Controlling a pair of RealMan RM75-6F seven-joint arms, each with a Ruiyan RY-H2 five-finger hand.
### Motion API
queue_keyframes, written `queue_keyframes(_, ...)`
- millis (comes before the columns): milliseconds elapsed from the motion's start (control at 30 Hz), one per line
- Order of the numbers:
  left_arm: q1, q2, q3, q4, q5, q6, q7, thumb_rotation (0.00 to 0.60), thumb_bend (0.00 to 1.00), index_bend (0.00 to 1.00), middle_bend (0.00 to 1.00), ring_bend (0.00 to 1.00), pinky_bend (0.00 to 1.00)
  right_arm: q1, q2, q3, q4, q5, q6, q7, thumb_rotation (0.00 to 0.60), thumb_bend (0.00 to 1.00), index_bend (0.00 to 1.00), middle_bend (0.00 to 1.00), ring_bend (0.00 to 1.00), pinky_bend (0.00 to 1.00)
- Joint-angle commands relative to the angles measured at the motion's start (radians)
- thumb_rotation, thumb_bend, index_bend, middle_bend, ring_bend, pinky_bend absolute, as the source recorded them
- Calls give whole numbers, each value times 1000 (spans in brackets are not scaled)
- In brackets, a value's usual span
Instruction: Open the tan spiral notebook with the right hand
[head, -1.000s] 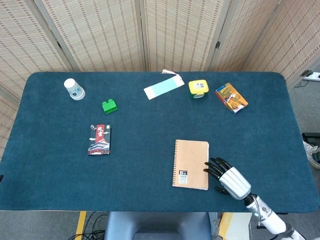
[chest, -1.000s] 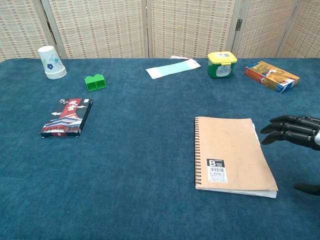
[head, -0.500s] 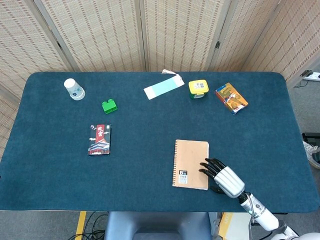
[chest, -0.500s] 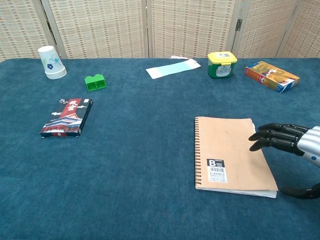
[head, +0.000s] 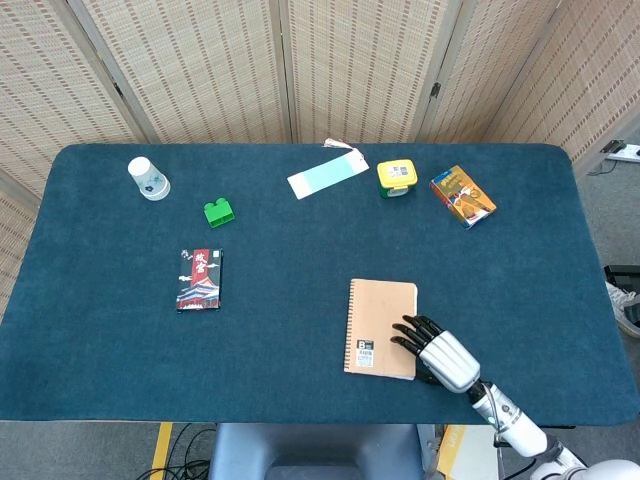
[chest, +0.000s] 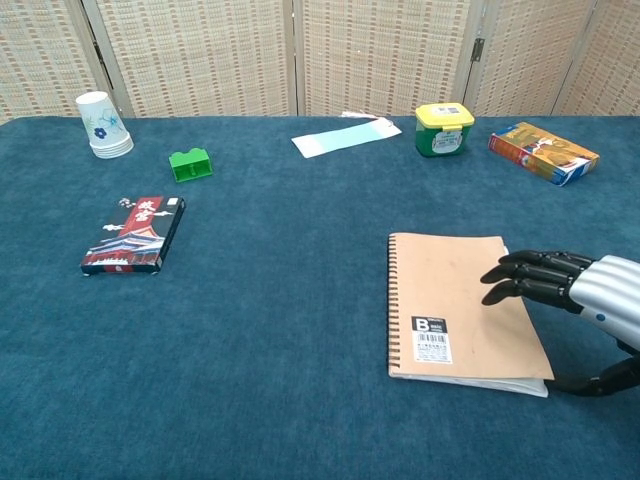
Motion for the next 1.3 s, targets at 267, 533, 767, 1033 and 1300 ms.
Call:
queue_keyframes(267, 0, -2, -5, 3, -2, 3, 0, 600, 102, 225, 245, 222, 256, 5, -15, 7, 13, 17, 25, 16, 600, 231, 222, 178, 93, 166)
queue_keyframes(533, 12, 3, -17, 0, -26, 17, -9, 600, 103, 225, 245, 222, 256, 53, -50, 32, 33, 27, 18, 36, 600, 231, 222, 178, 93, 166)
queue_keyframes(767, 32, 24, -44, 0, -92, 14, -48, 600, 102, 225, 245, 222, 256, 128, -115, 68, 75, 37, 8, 68, 600, 231, 222, 168, 89, 166)
queue_keyframes(1033, 57, 53, -76, 26, -150, -7, -150, 600, 102, 222, 245, 222, 256, 215, -188, 106, 129, 52, -2, 107, 600, 231, 115, 64, 1, 166)
queue_keyframes(1300, 75, 66, -92, 56, -163, -20, -233, 600, 102, 222, 245, 222, 256, 309, -238, 147, 196, 65, 29, 158, 600, 213, 13, 19, 0, 166)
